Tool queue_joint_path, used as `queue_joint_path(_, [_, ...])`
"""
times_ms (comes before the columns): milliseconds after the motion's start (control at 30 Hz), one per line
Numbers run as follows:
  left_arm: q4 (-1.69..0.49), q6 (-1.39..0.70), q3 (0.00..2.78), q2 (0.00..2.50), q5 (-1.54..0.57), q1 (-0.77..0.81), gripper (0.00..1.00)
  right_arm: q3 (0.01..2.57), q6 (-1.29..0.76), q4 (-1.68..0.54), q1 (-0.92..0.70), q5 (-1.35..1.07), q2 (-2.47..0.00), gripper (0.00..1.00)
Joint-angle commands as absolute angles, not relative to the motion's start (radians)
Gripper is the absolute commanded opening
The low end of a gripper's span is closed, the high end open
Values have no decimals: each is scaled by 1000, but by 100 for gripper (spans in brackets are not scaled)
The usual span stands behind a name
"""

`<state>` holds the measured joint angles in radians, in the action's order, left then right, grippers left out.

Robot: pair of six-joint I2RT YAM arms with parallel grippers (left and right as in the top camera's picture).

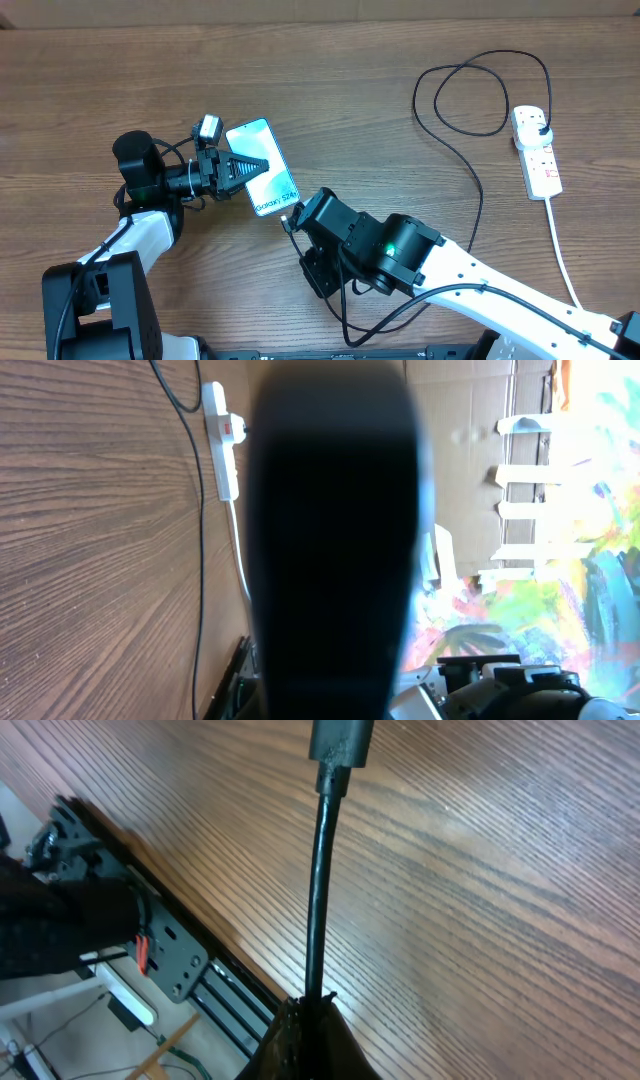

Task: Plug charger to phone and switch on socket

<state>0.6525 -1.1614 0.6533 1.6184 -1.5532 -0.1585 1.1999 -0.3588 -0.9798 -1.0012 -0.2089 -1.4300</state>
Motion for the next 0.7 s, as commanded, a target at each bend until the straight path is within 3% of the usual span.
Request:
queue_joint_path(0, [664,-1135,669,1616,-1583,-163,4,1195,-321,-970,-997,-200,-1427,4])
queue_joint_path(667, [664,-1077,669,1616,-1583,-163,4,1195,-258,-949,-925,-260,-1427,4])
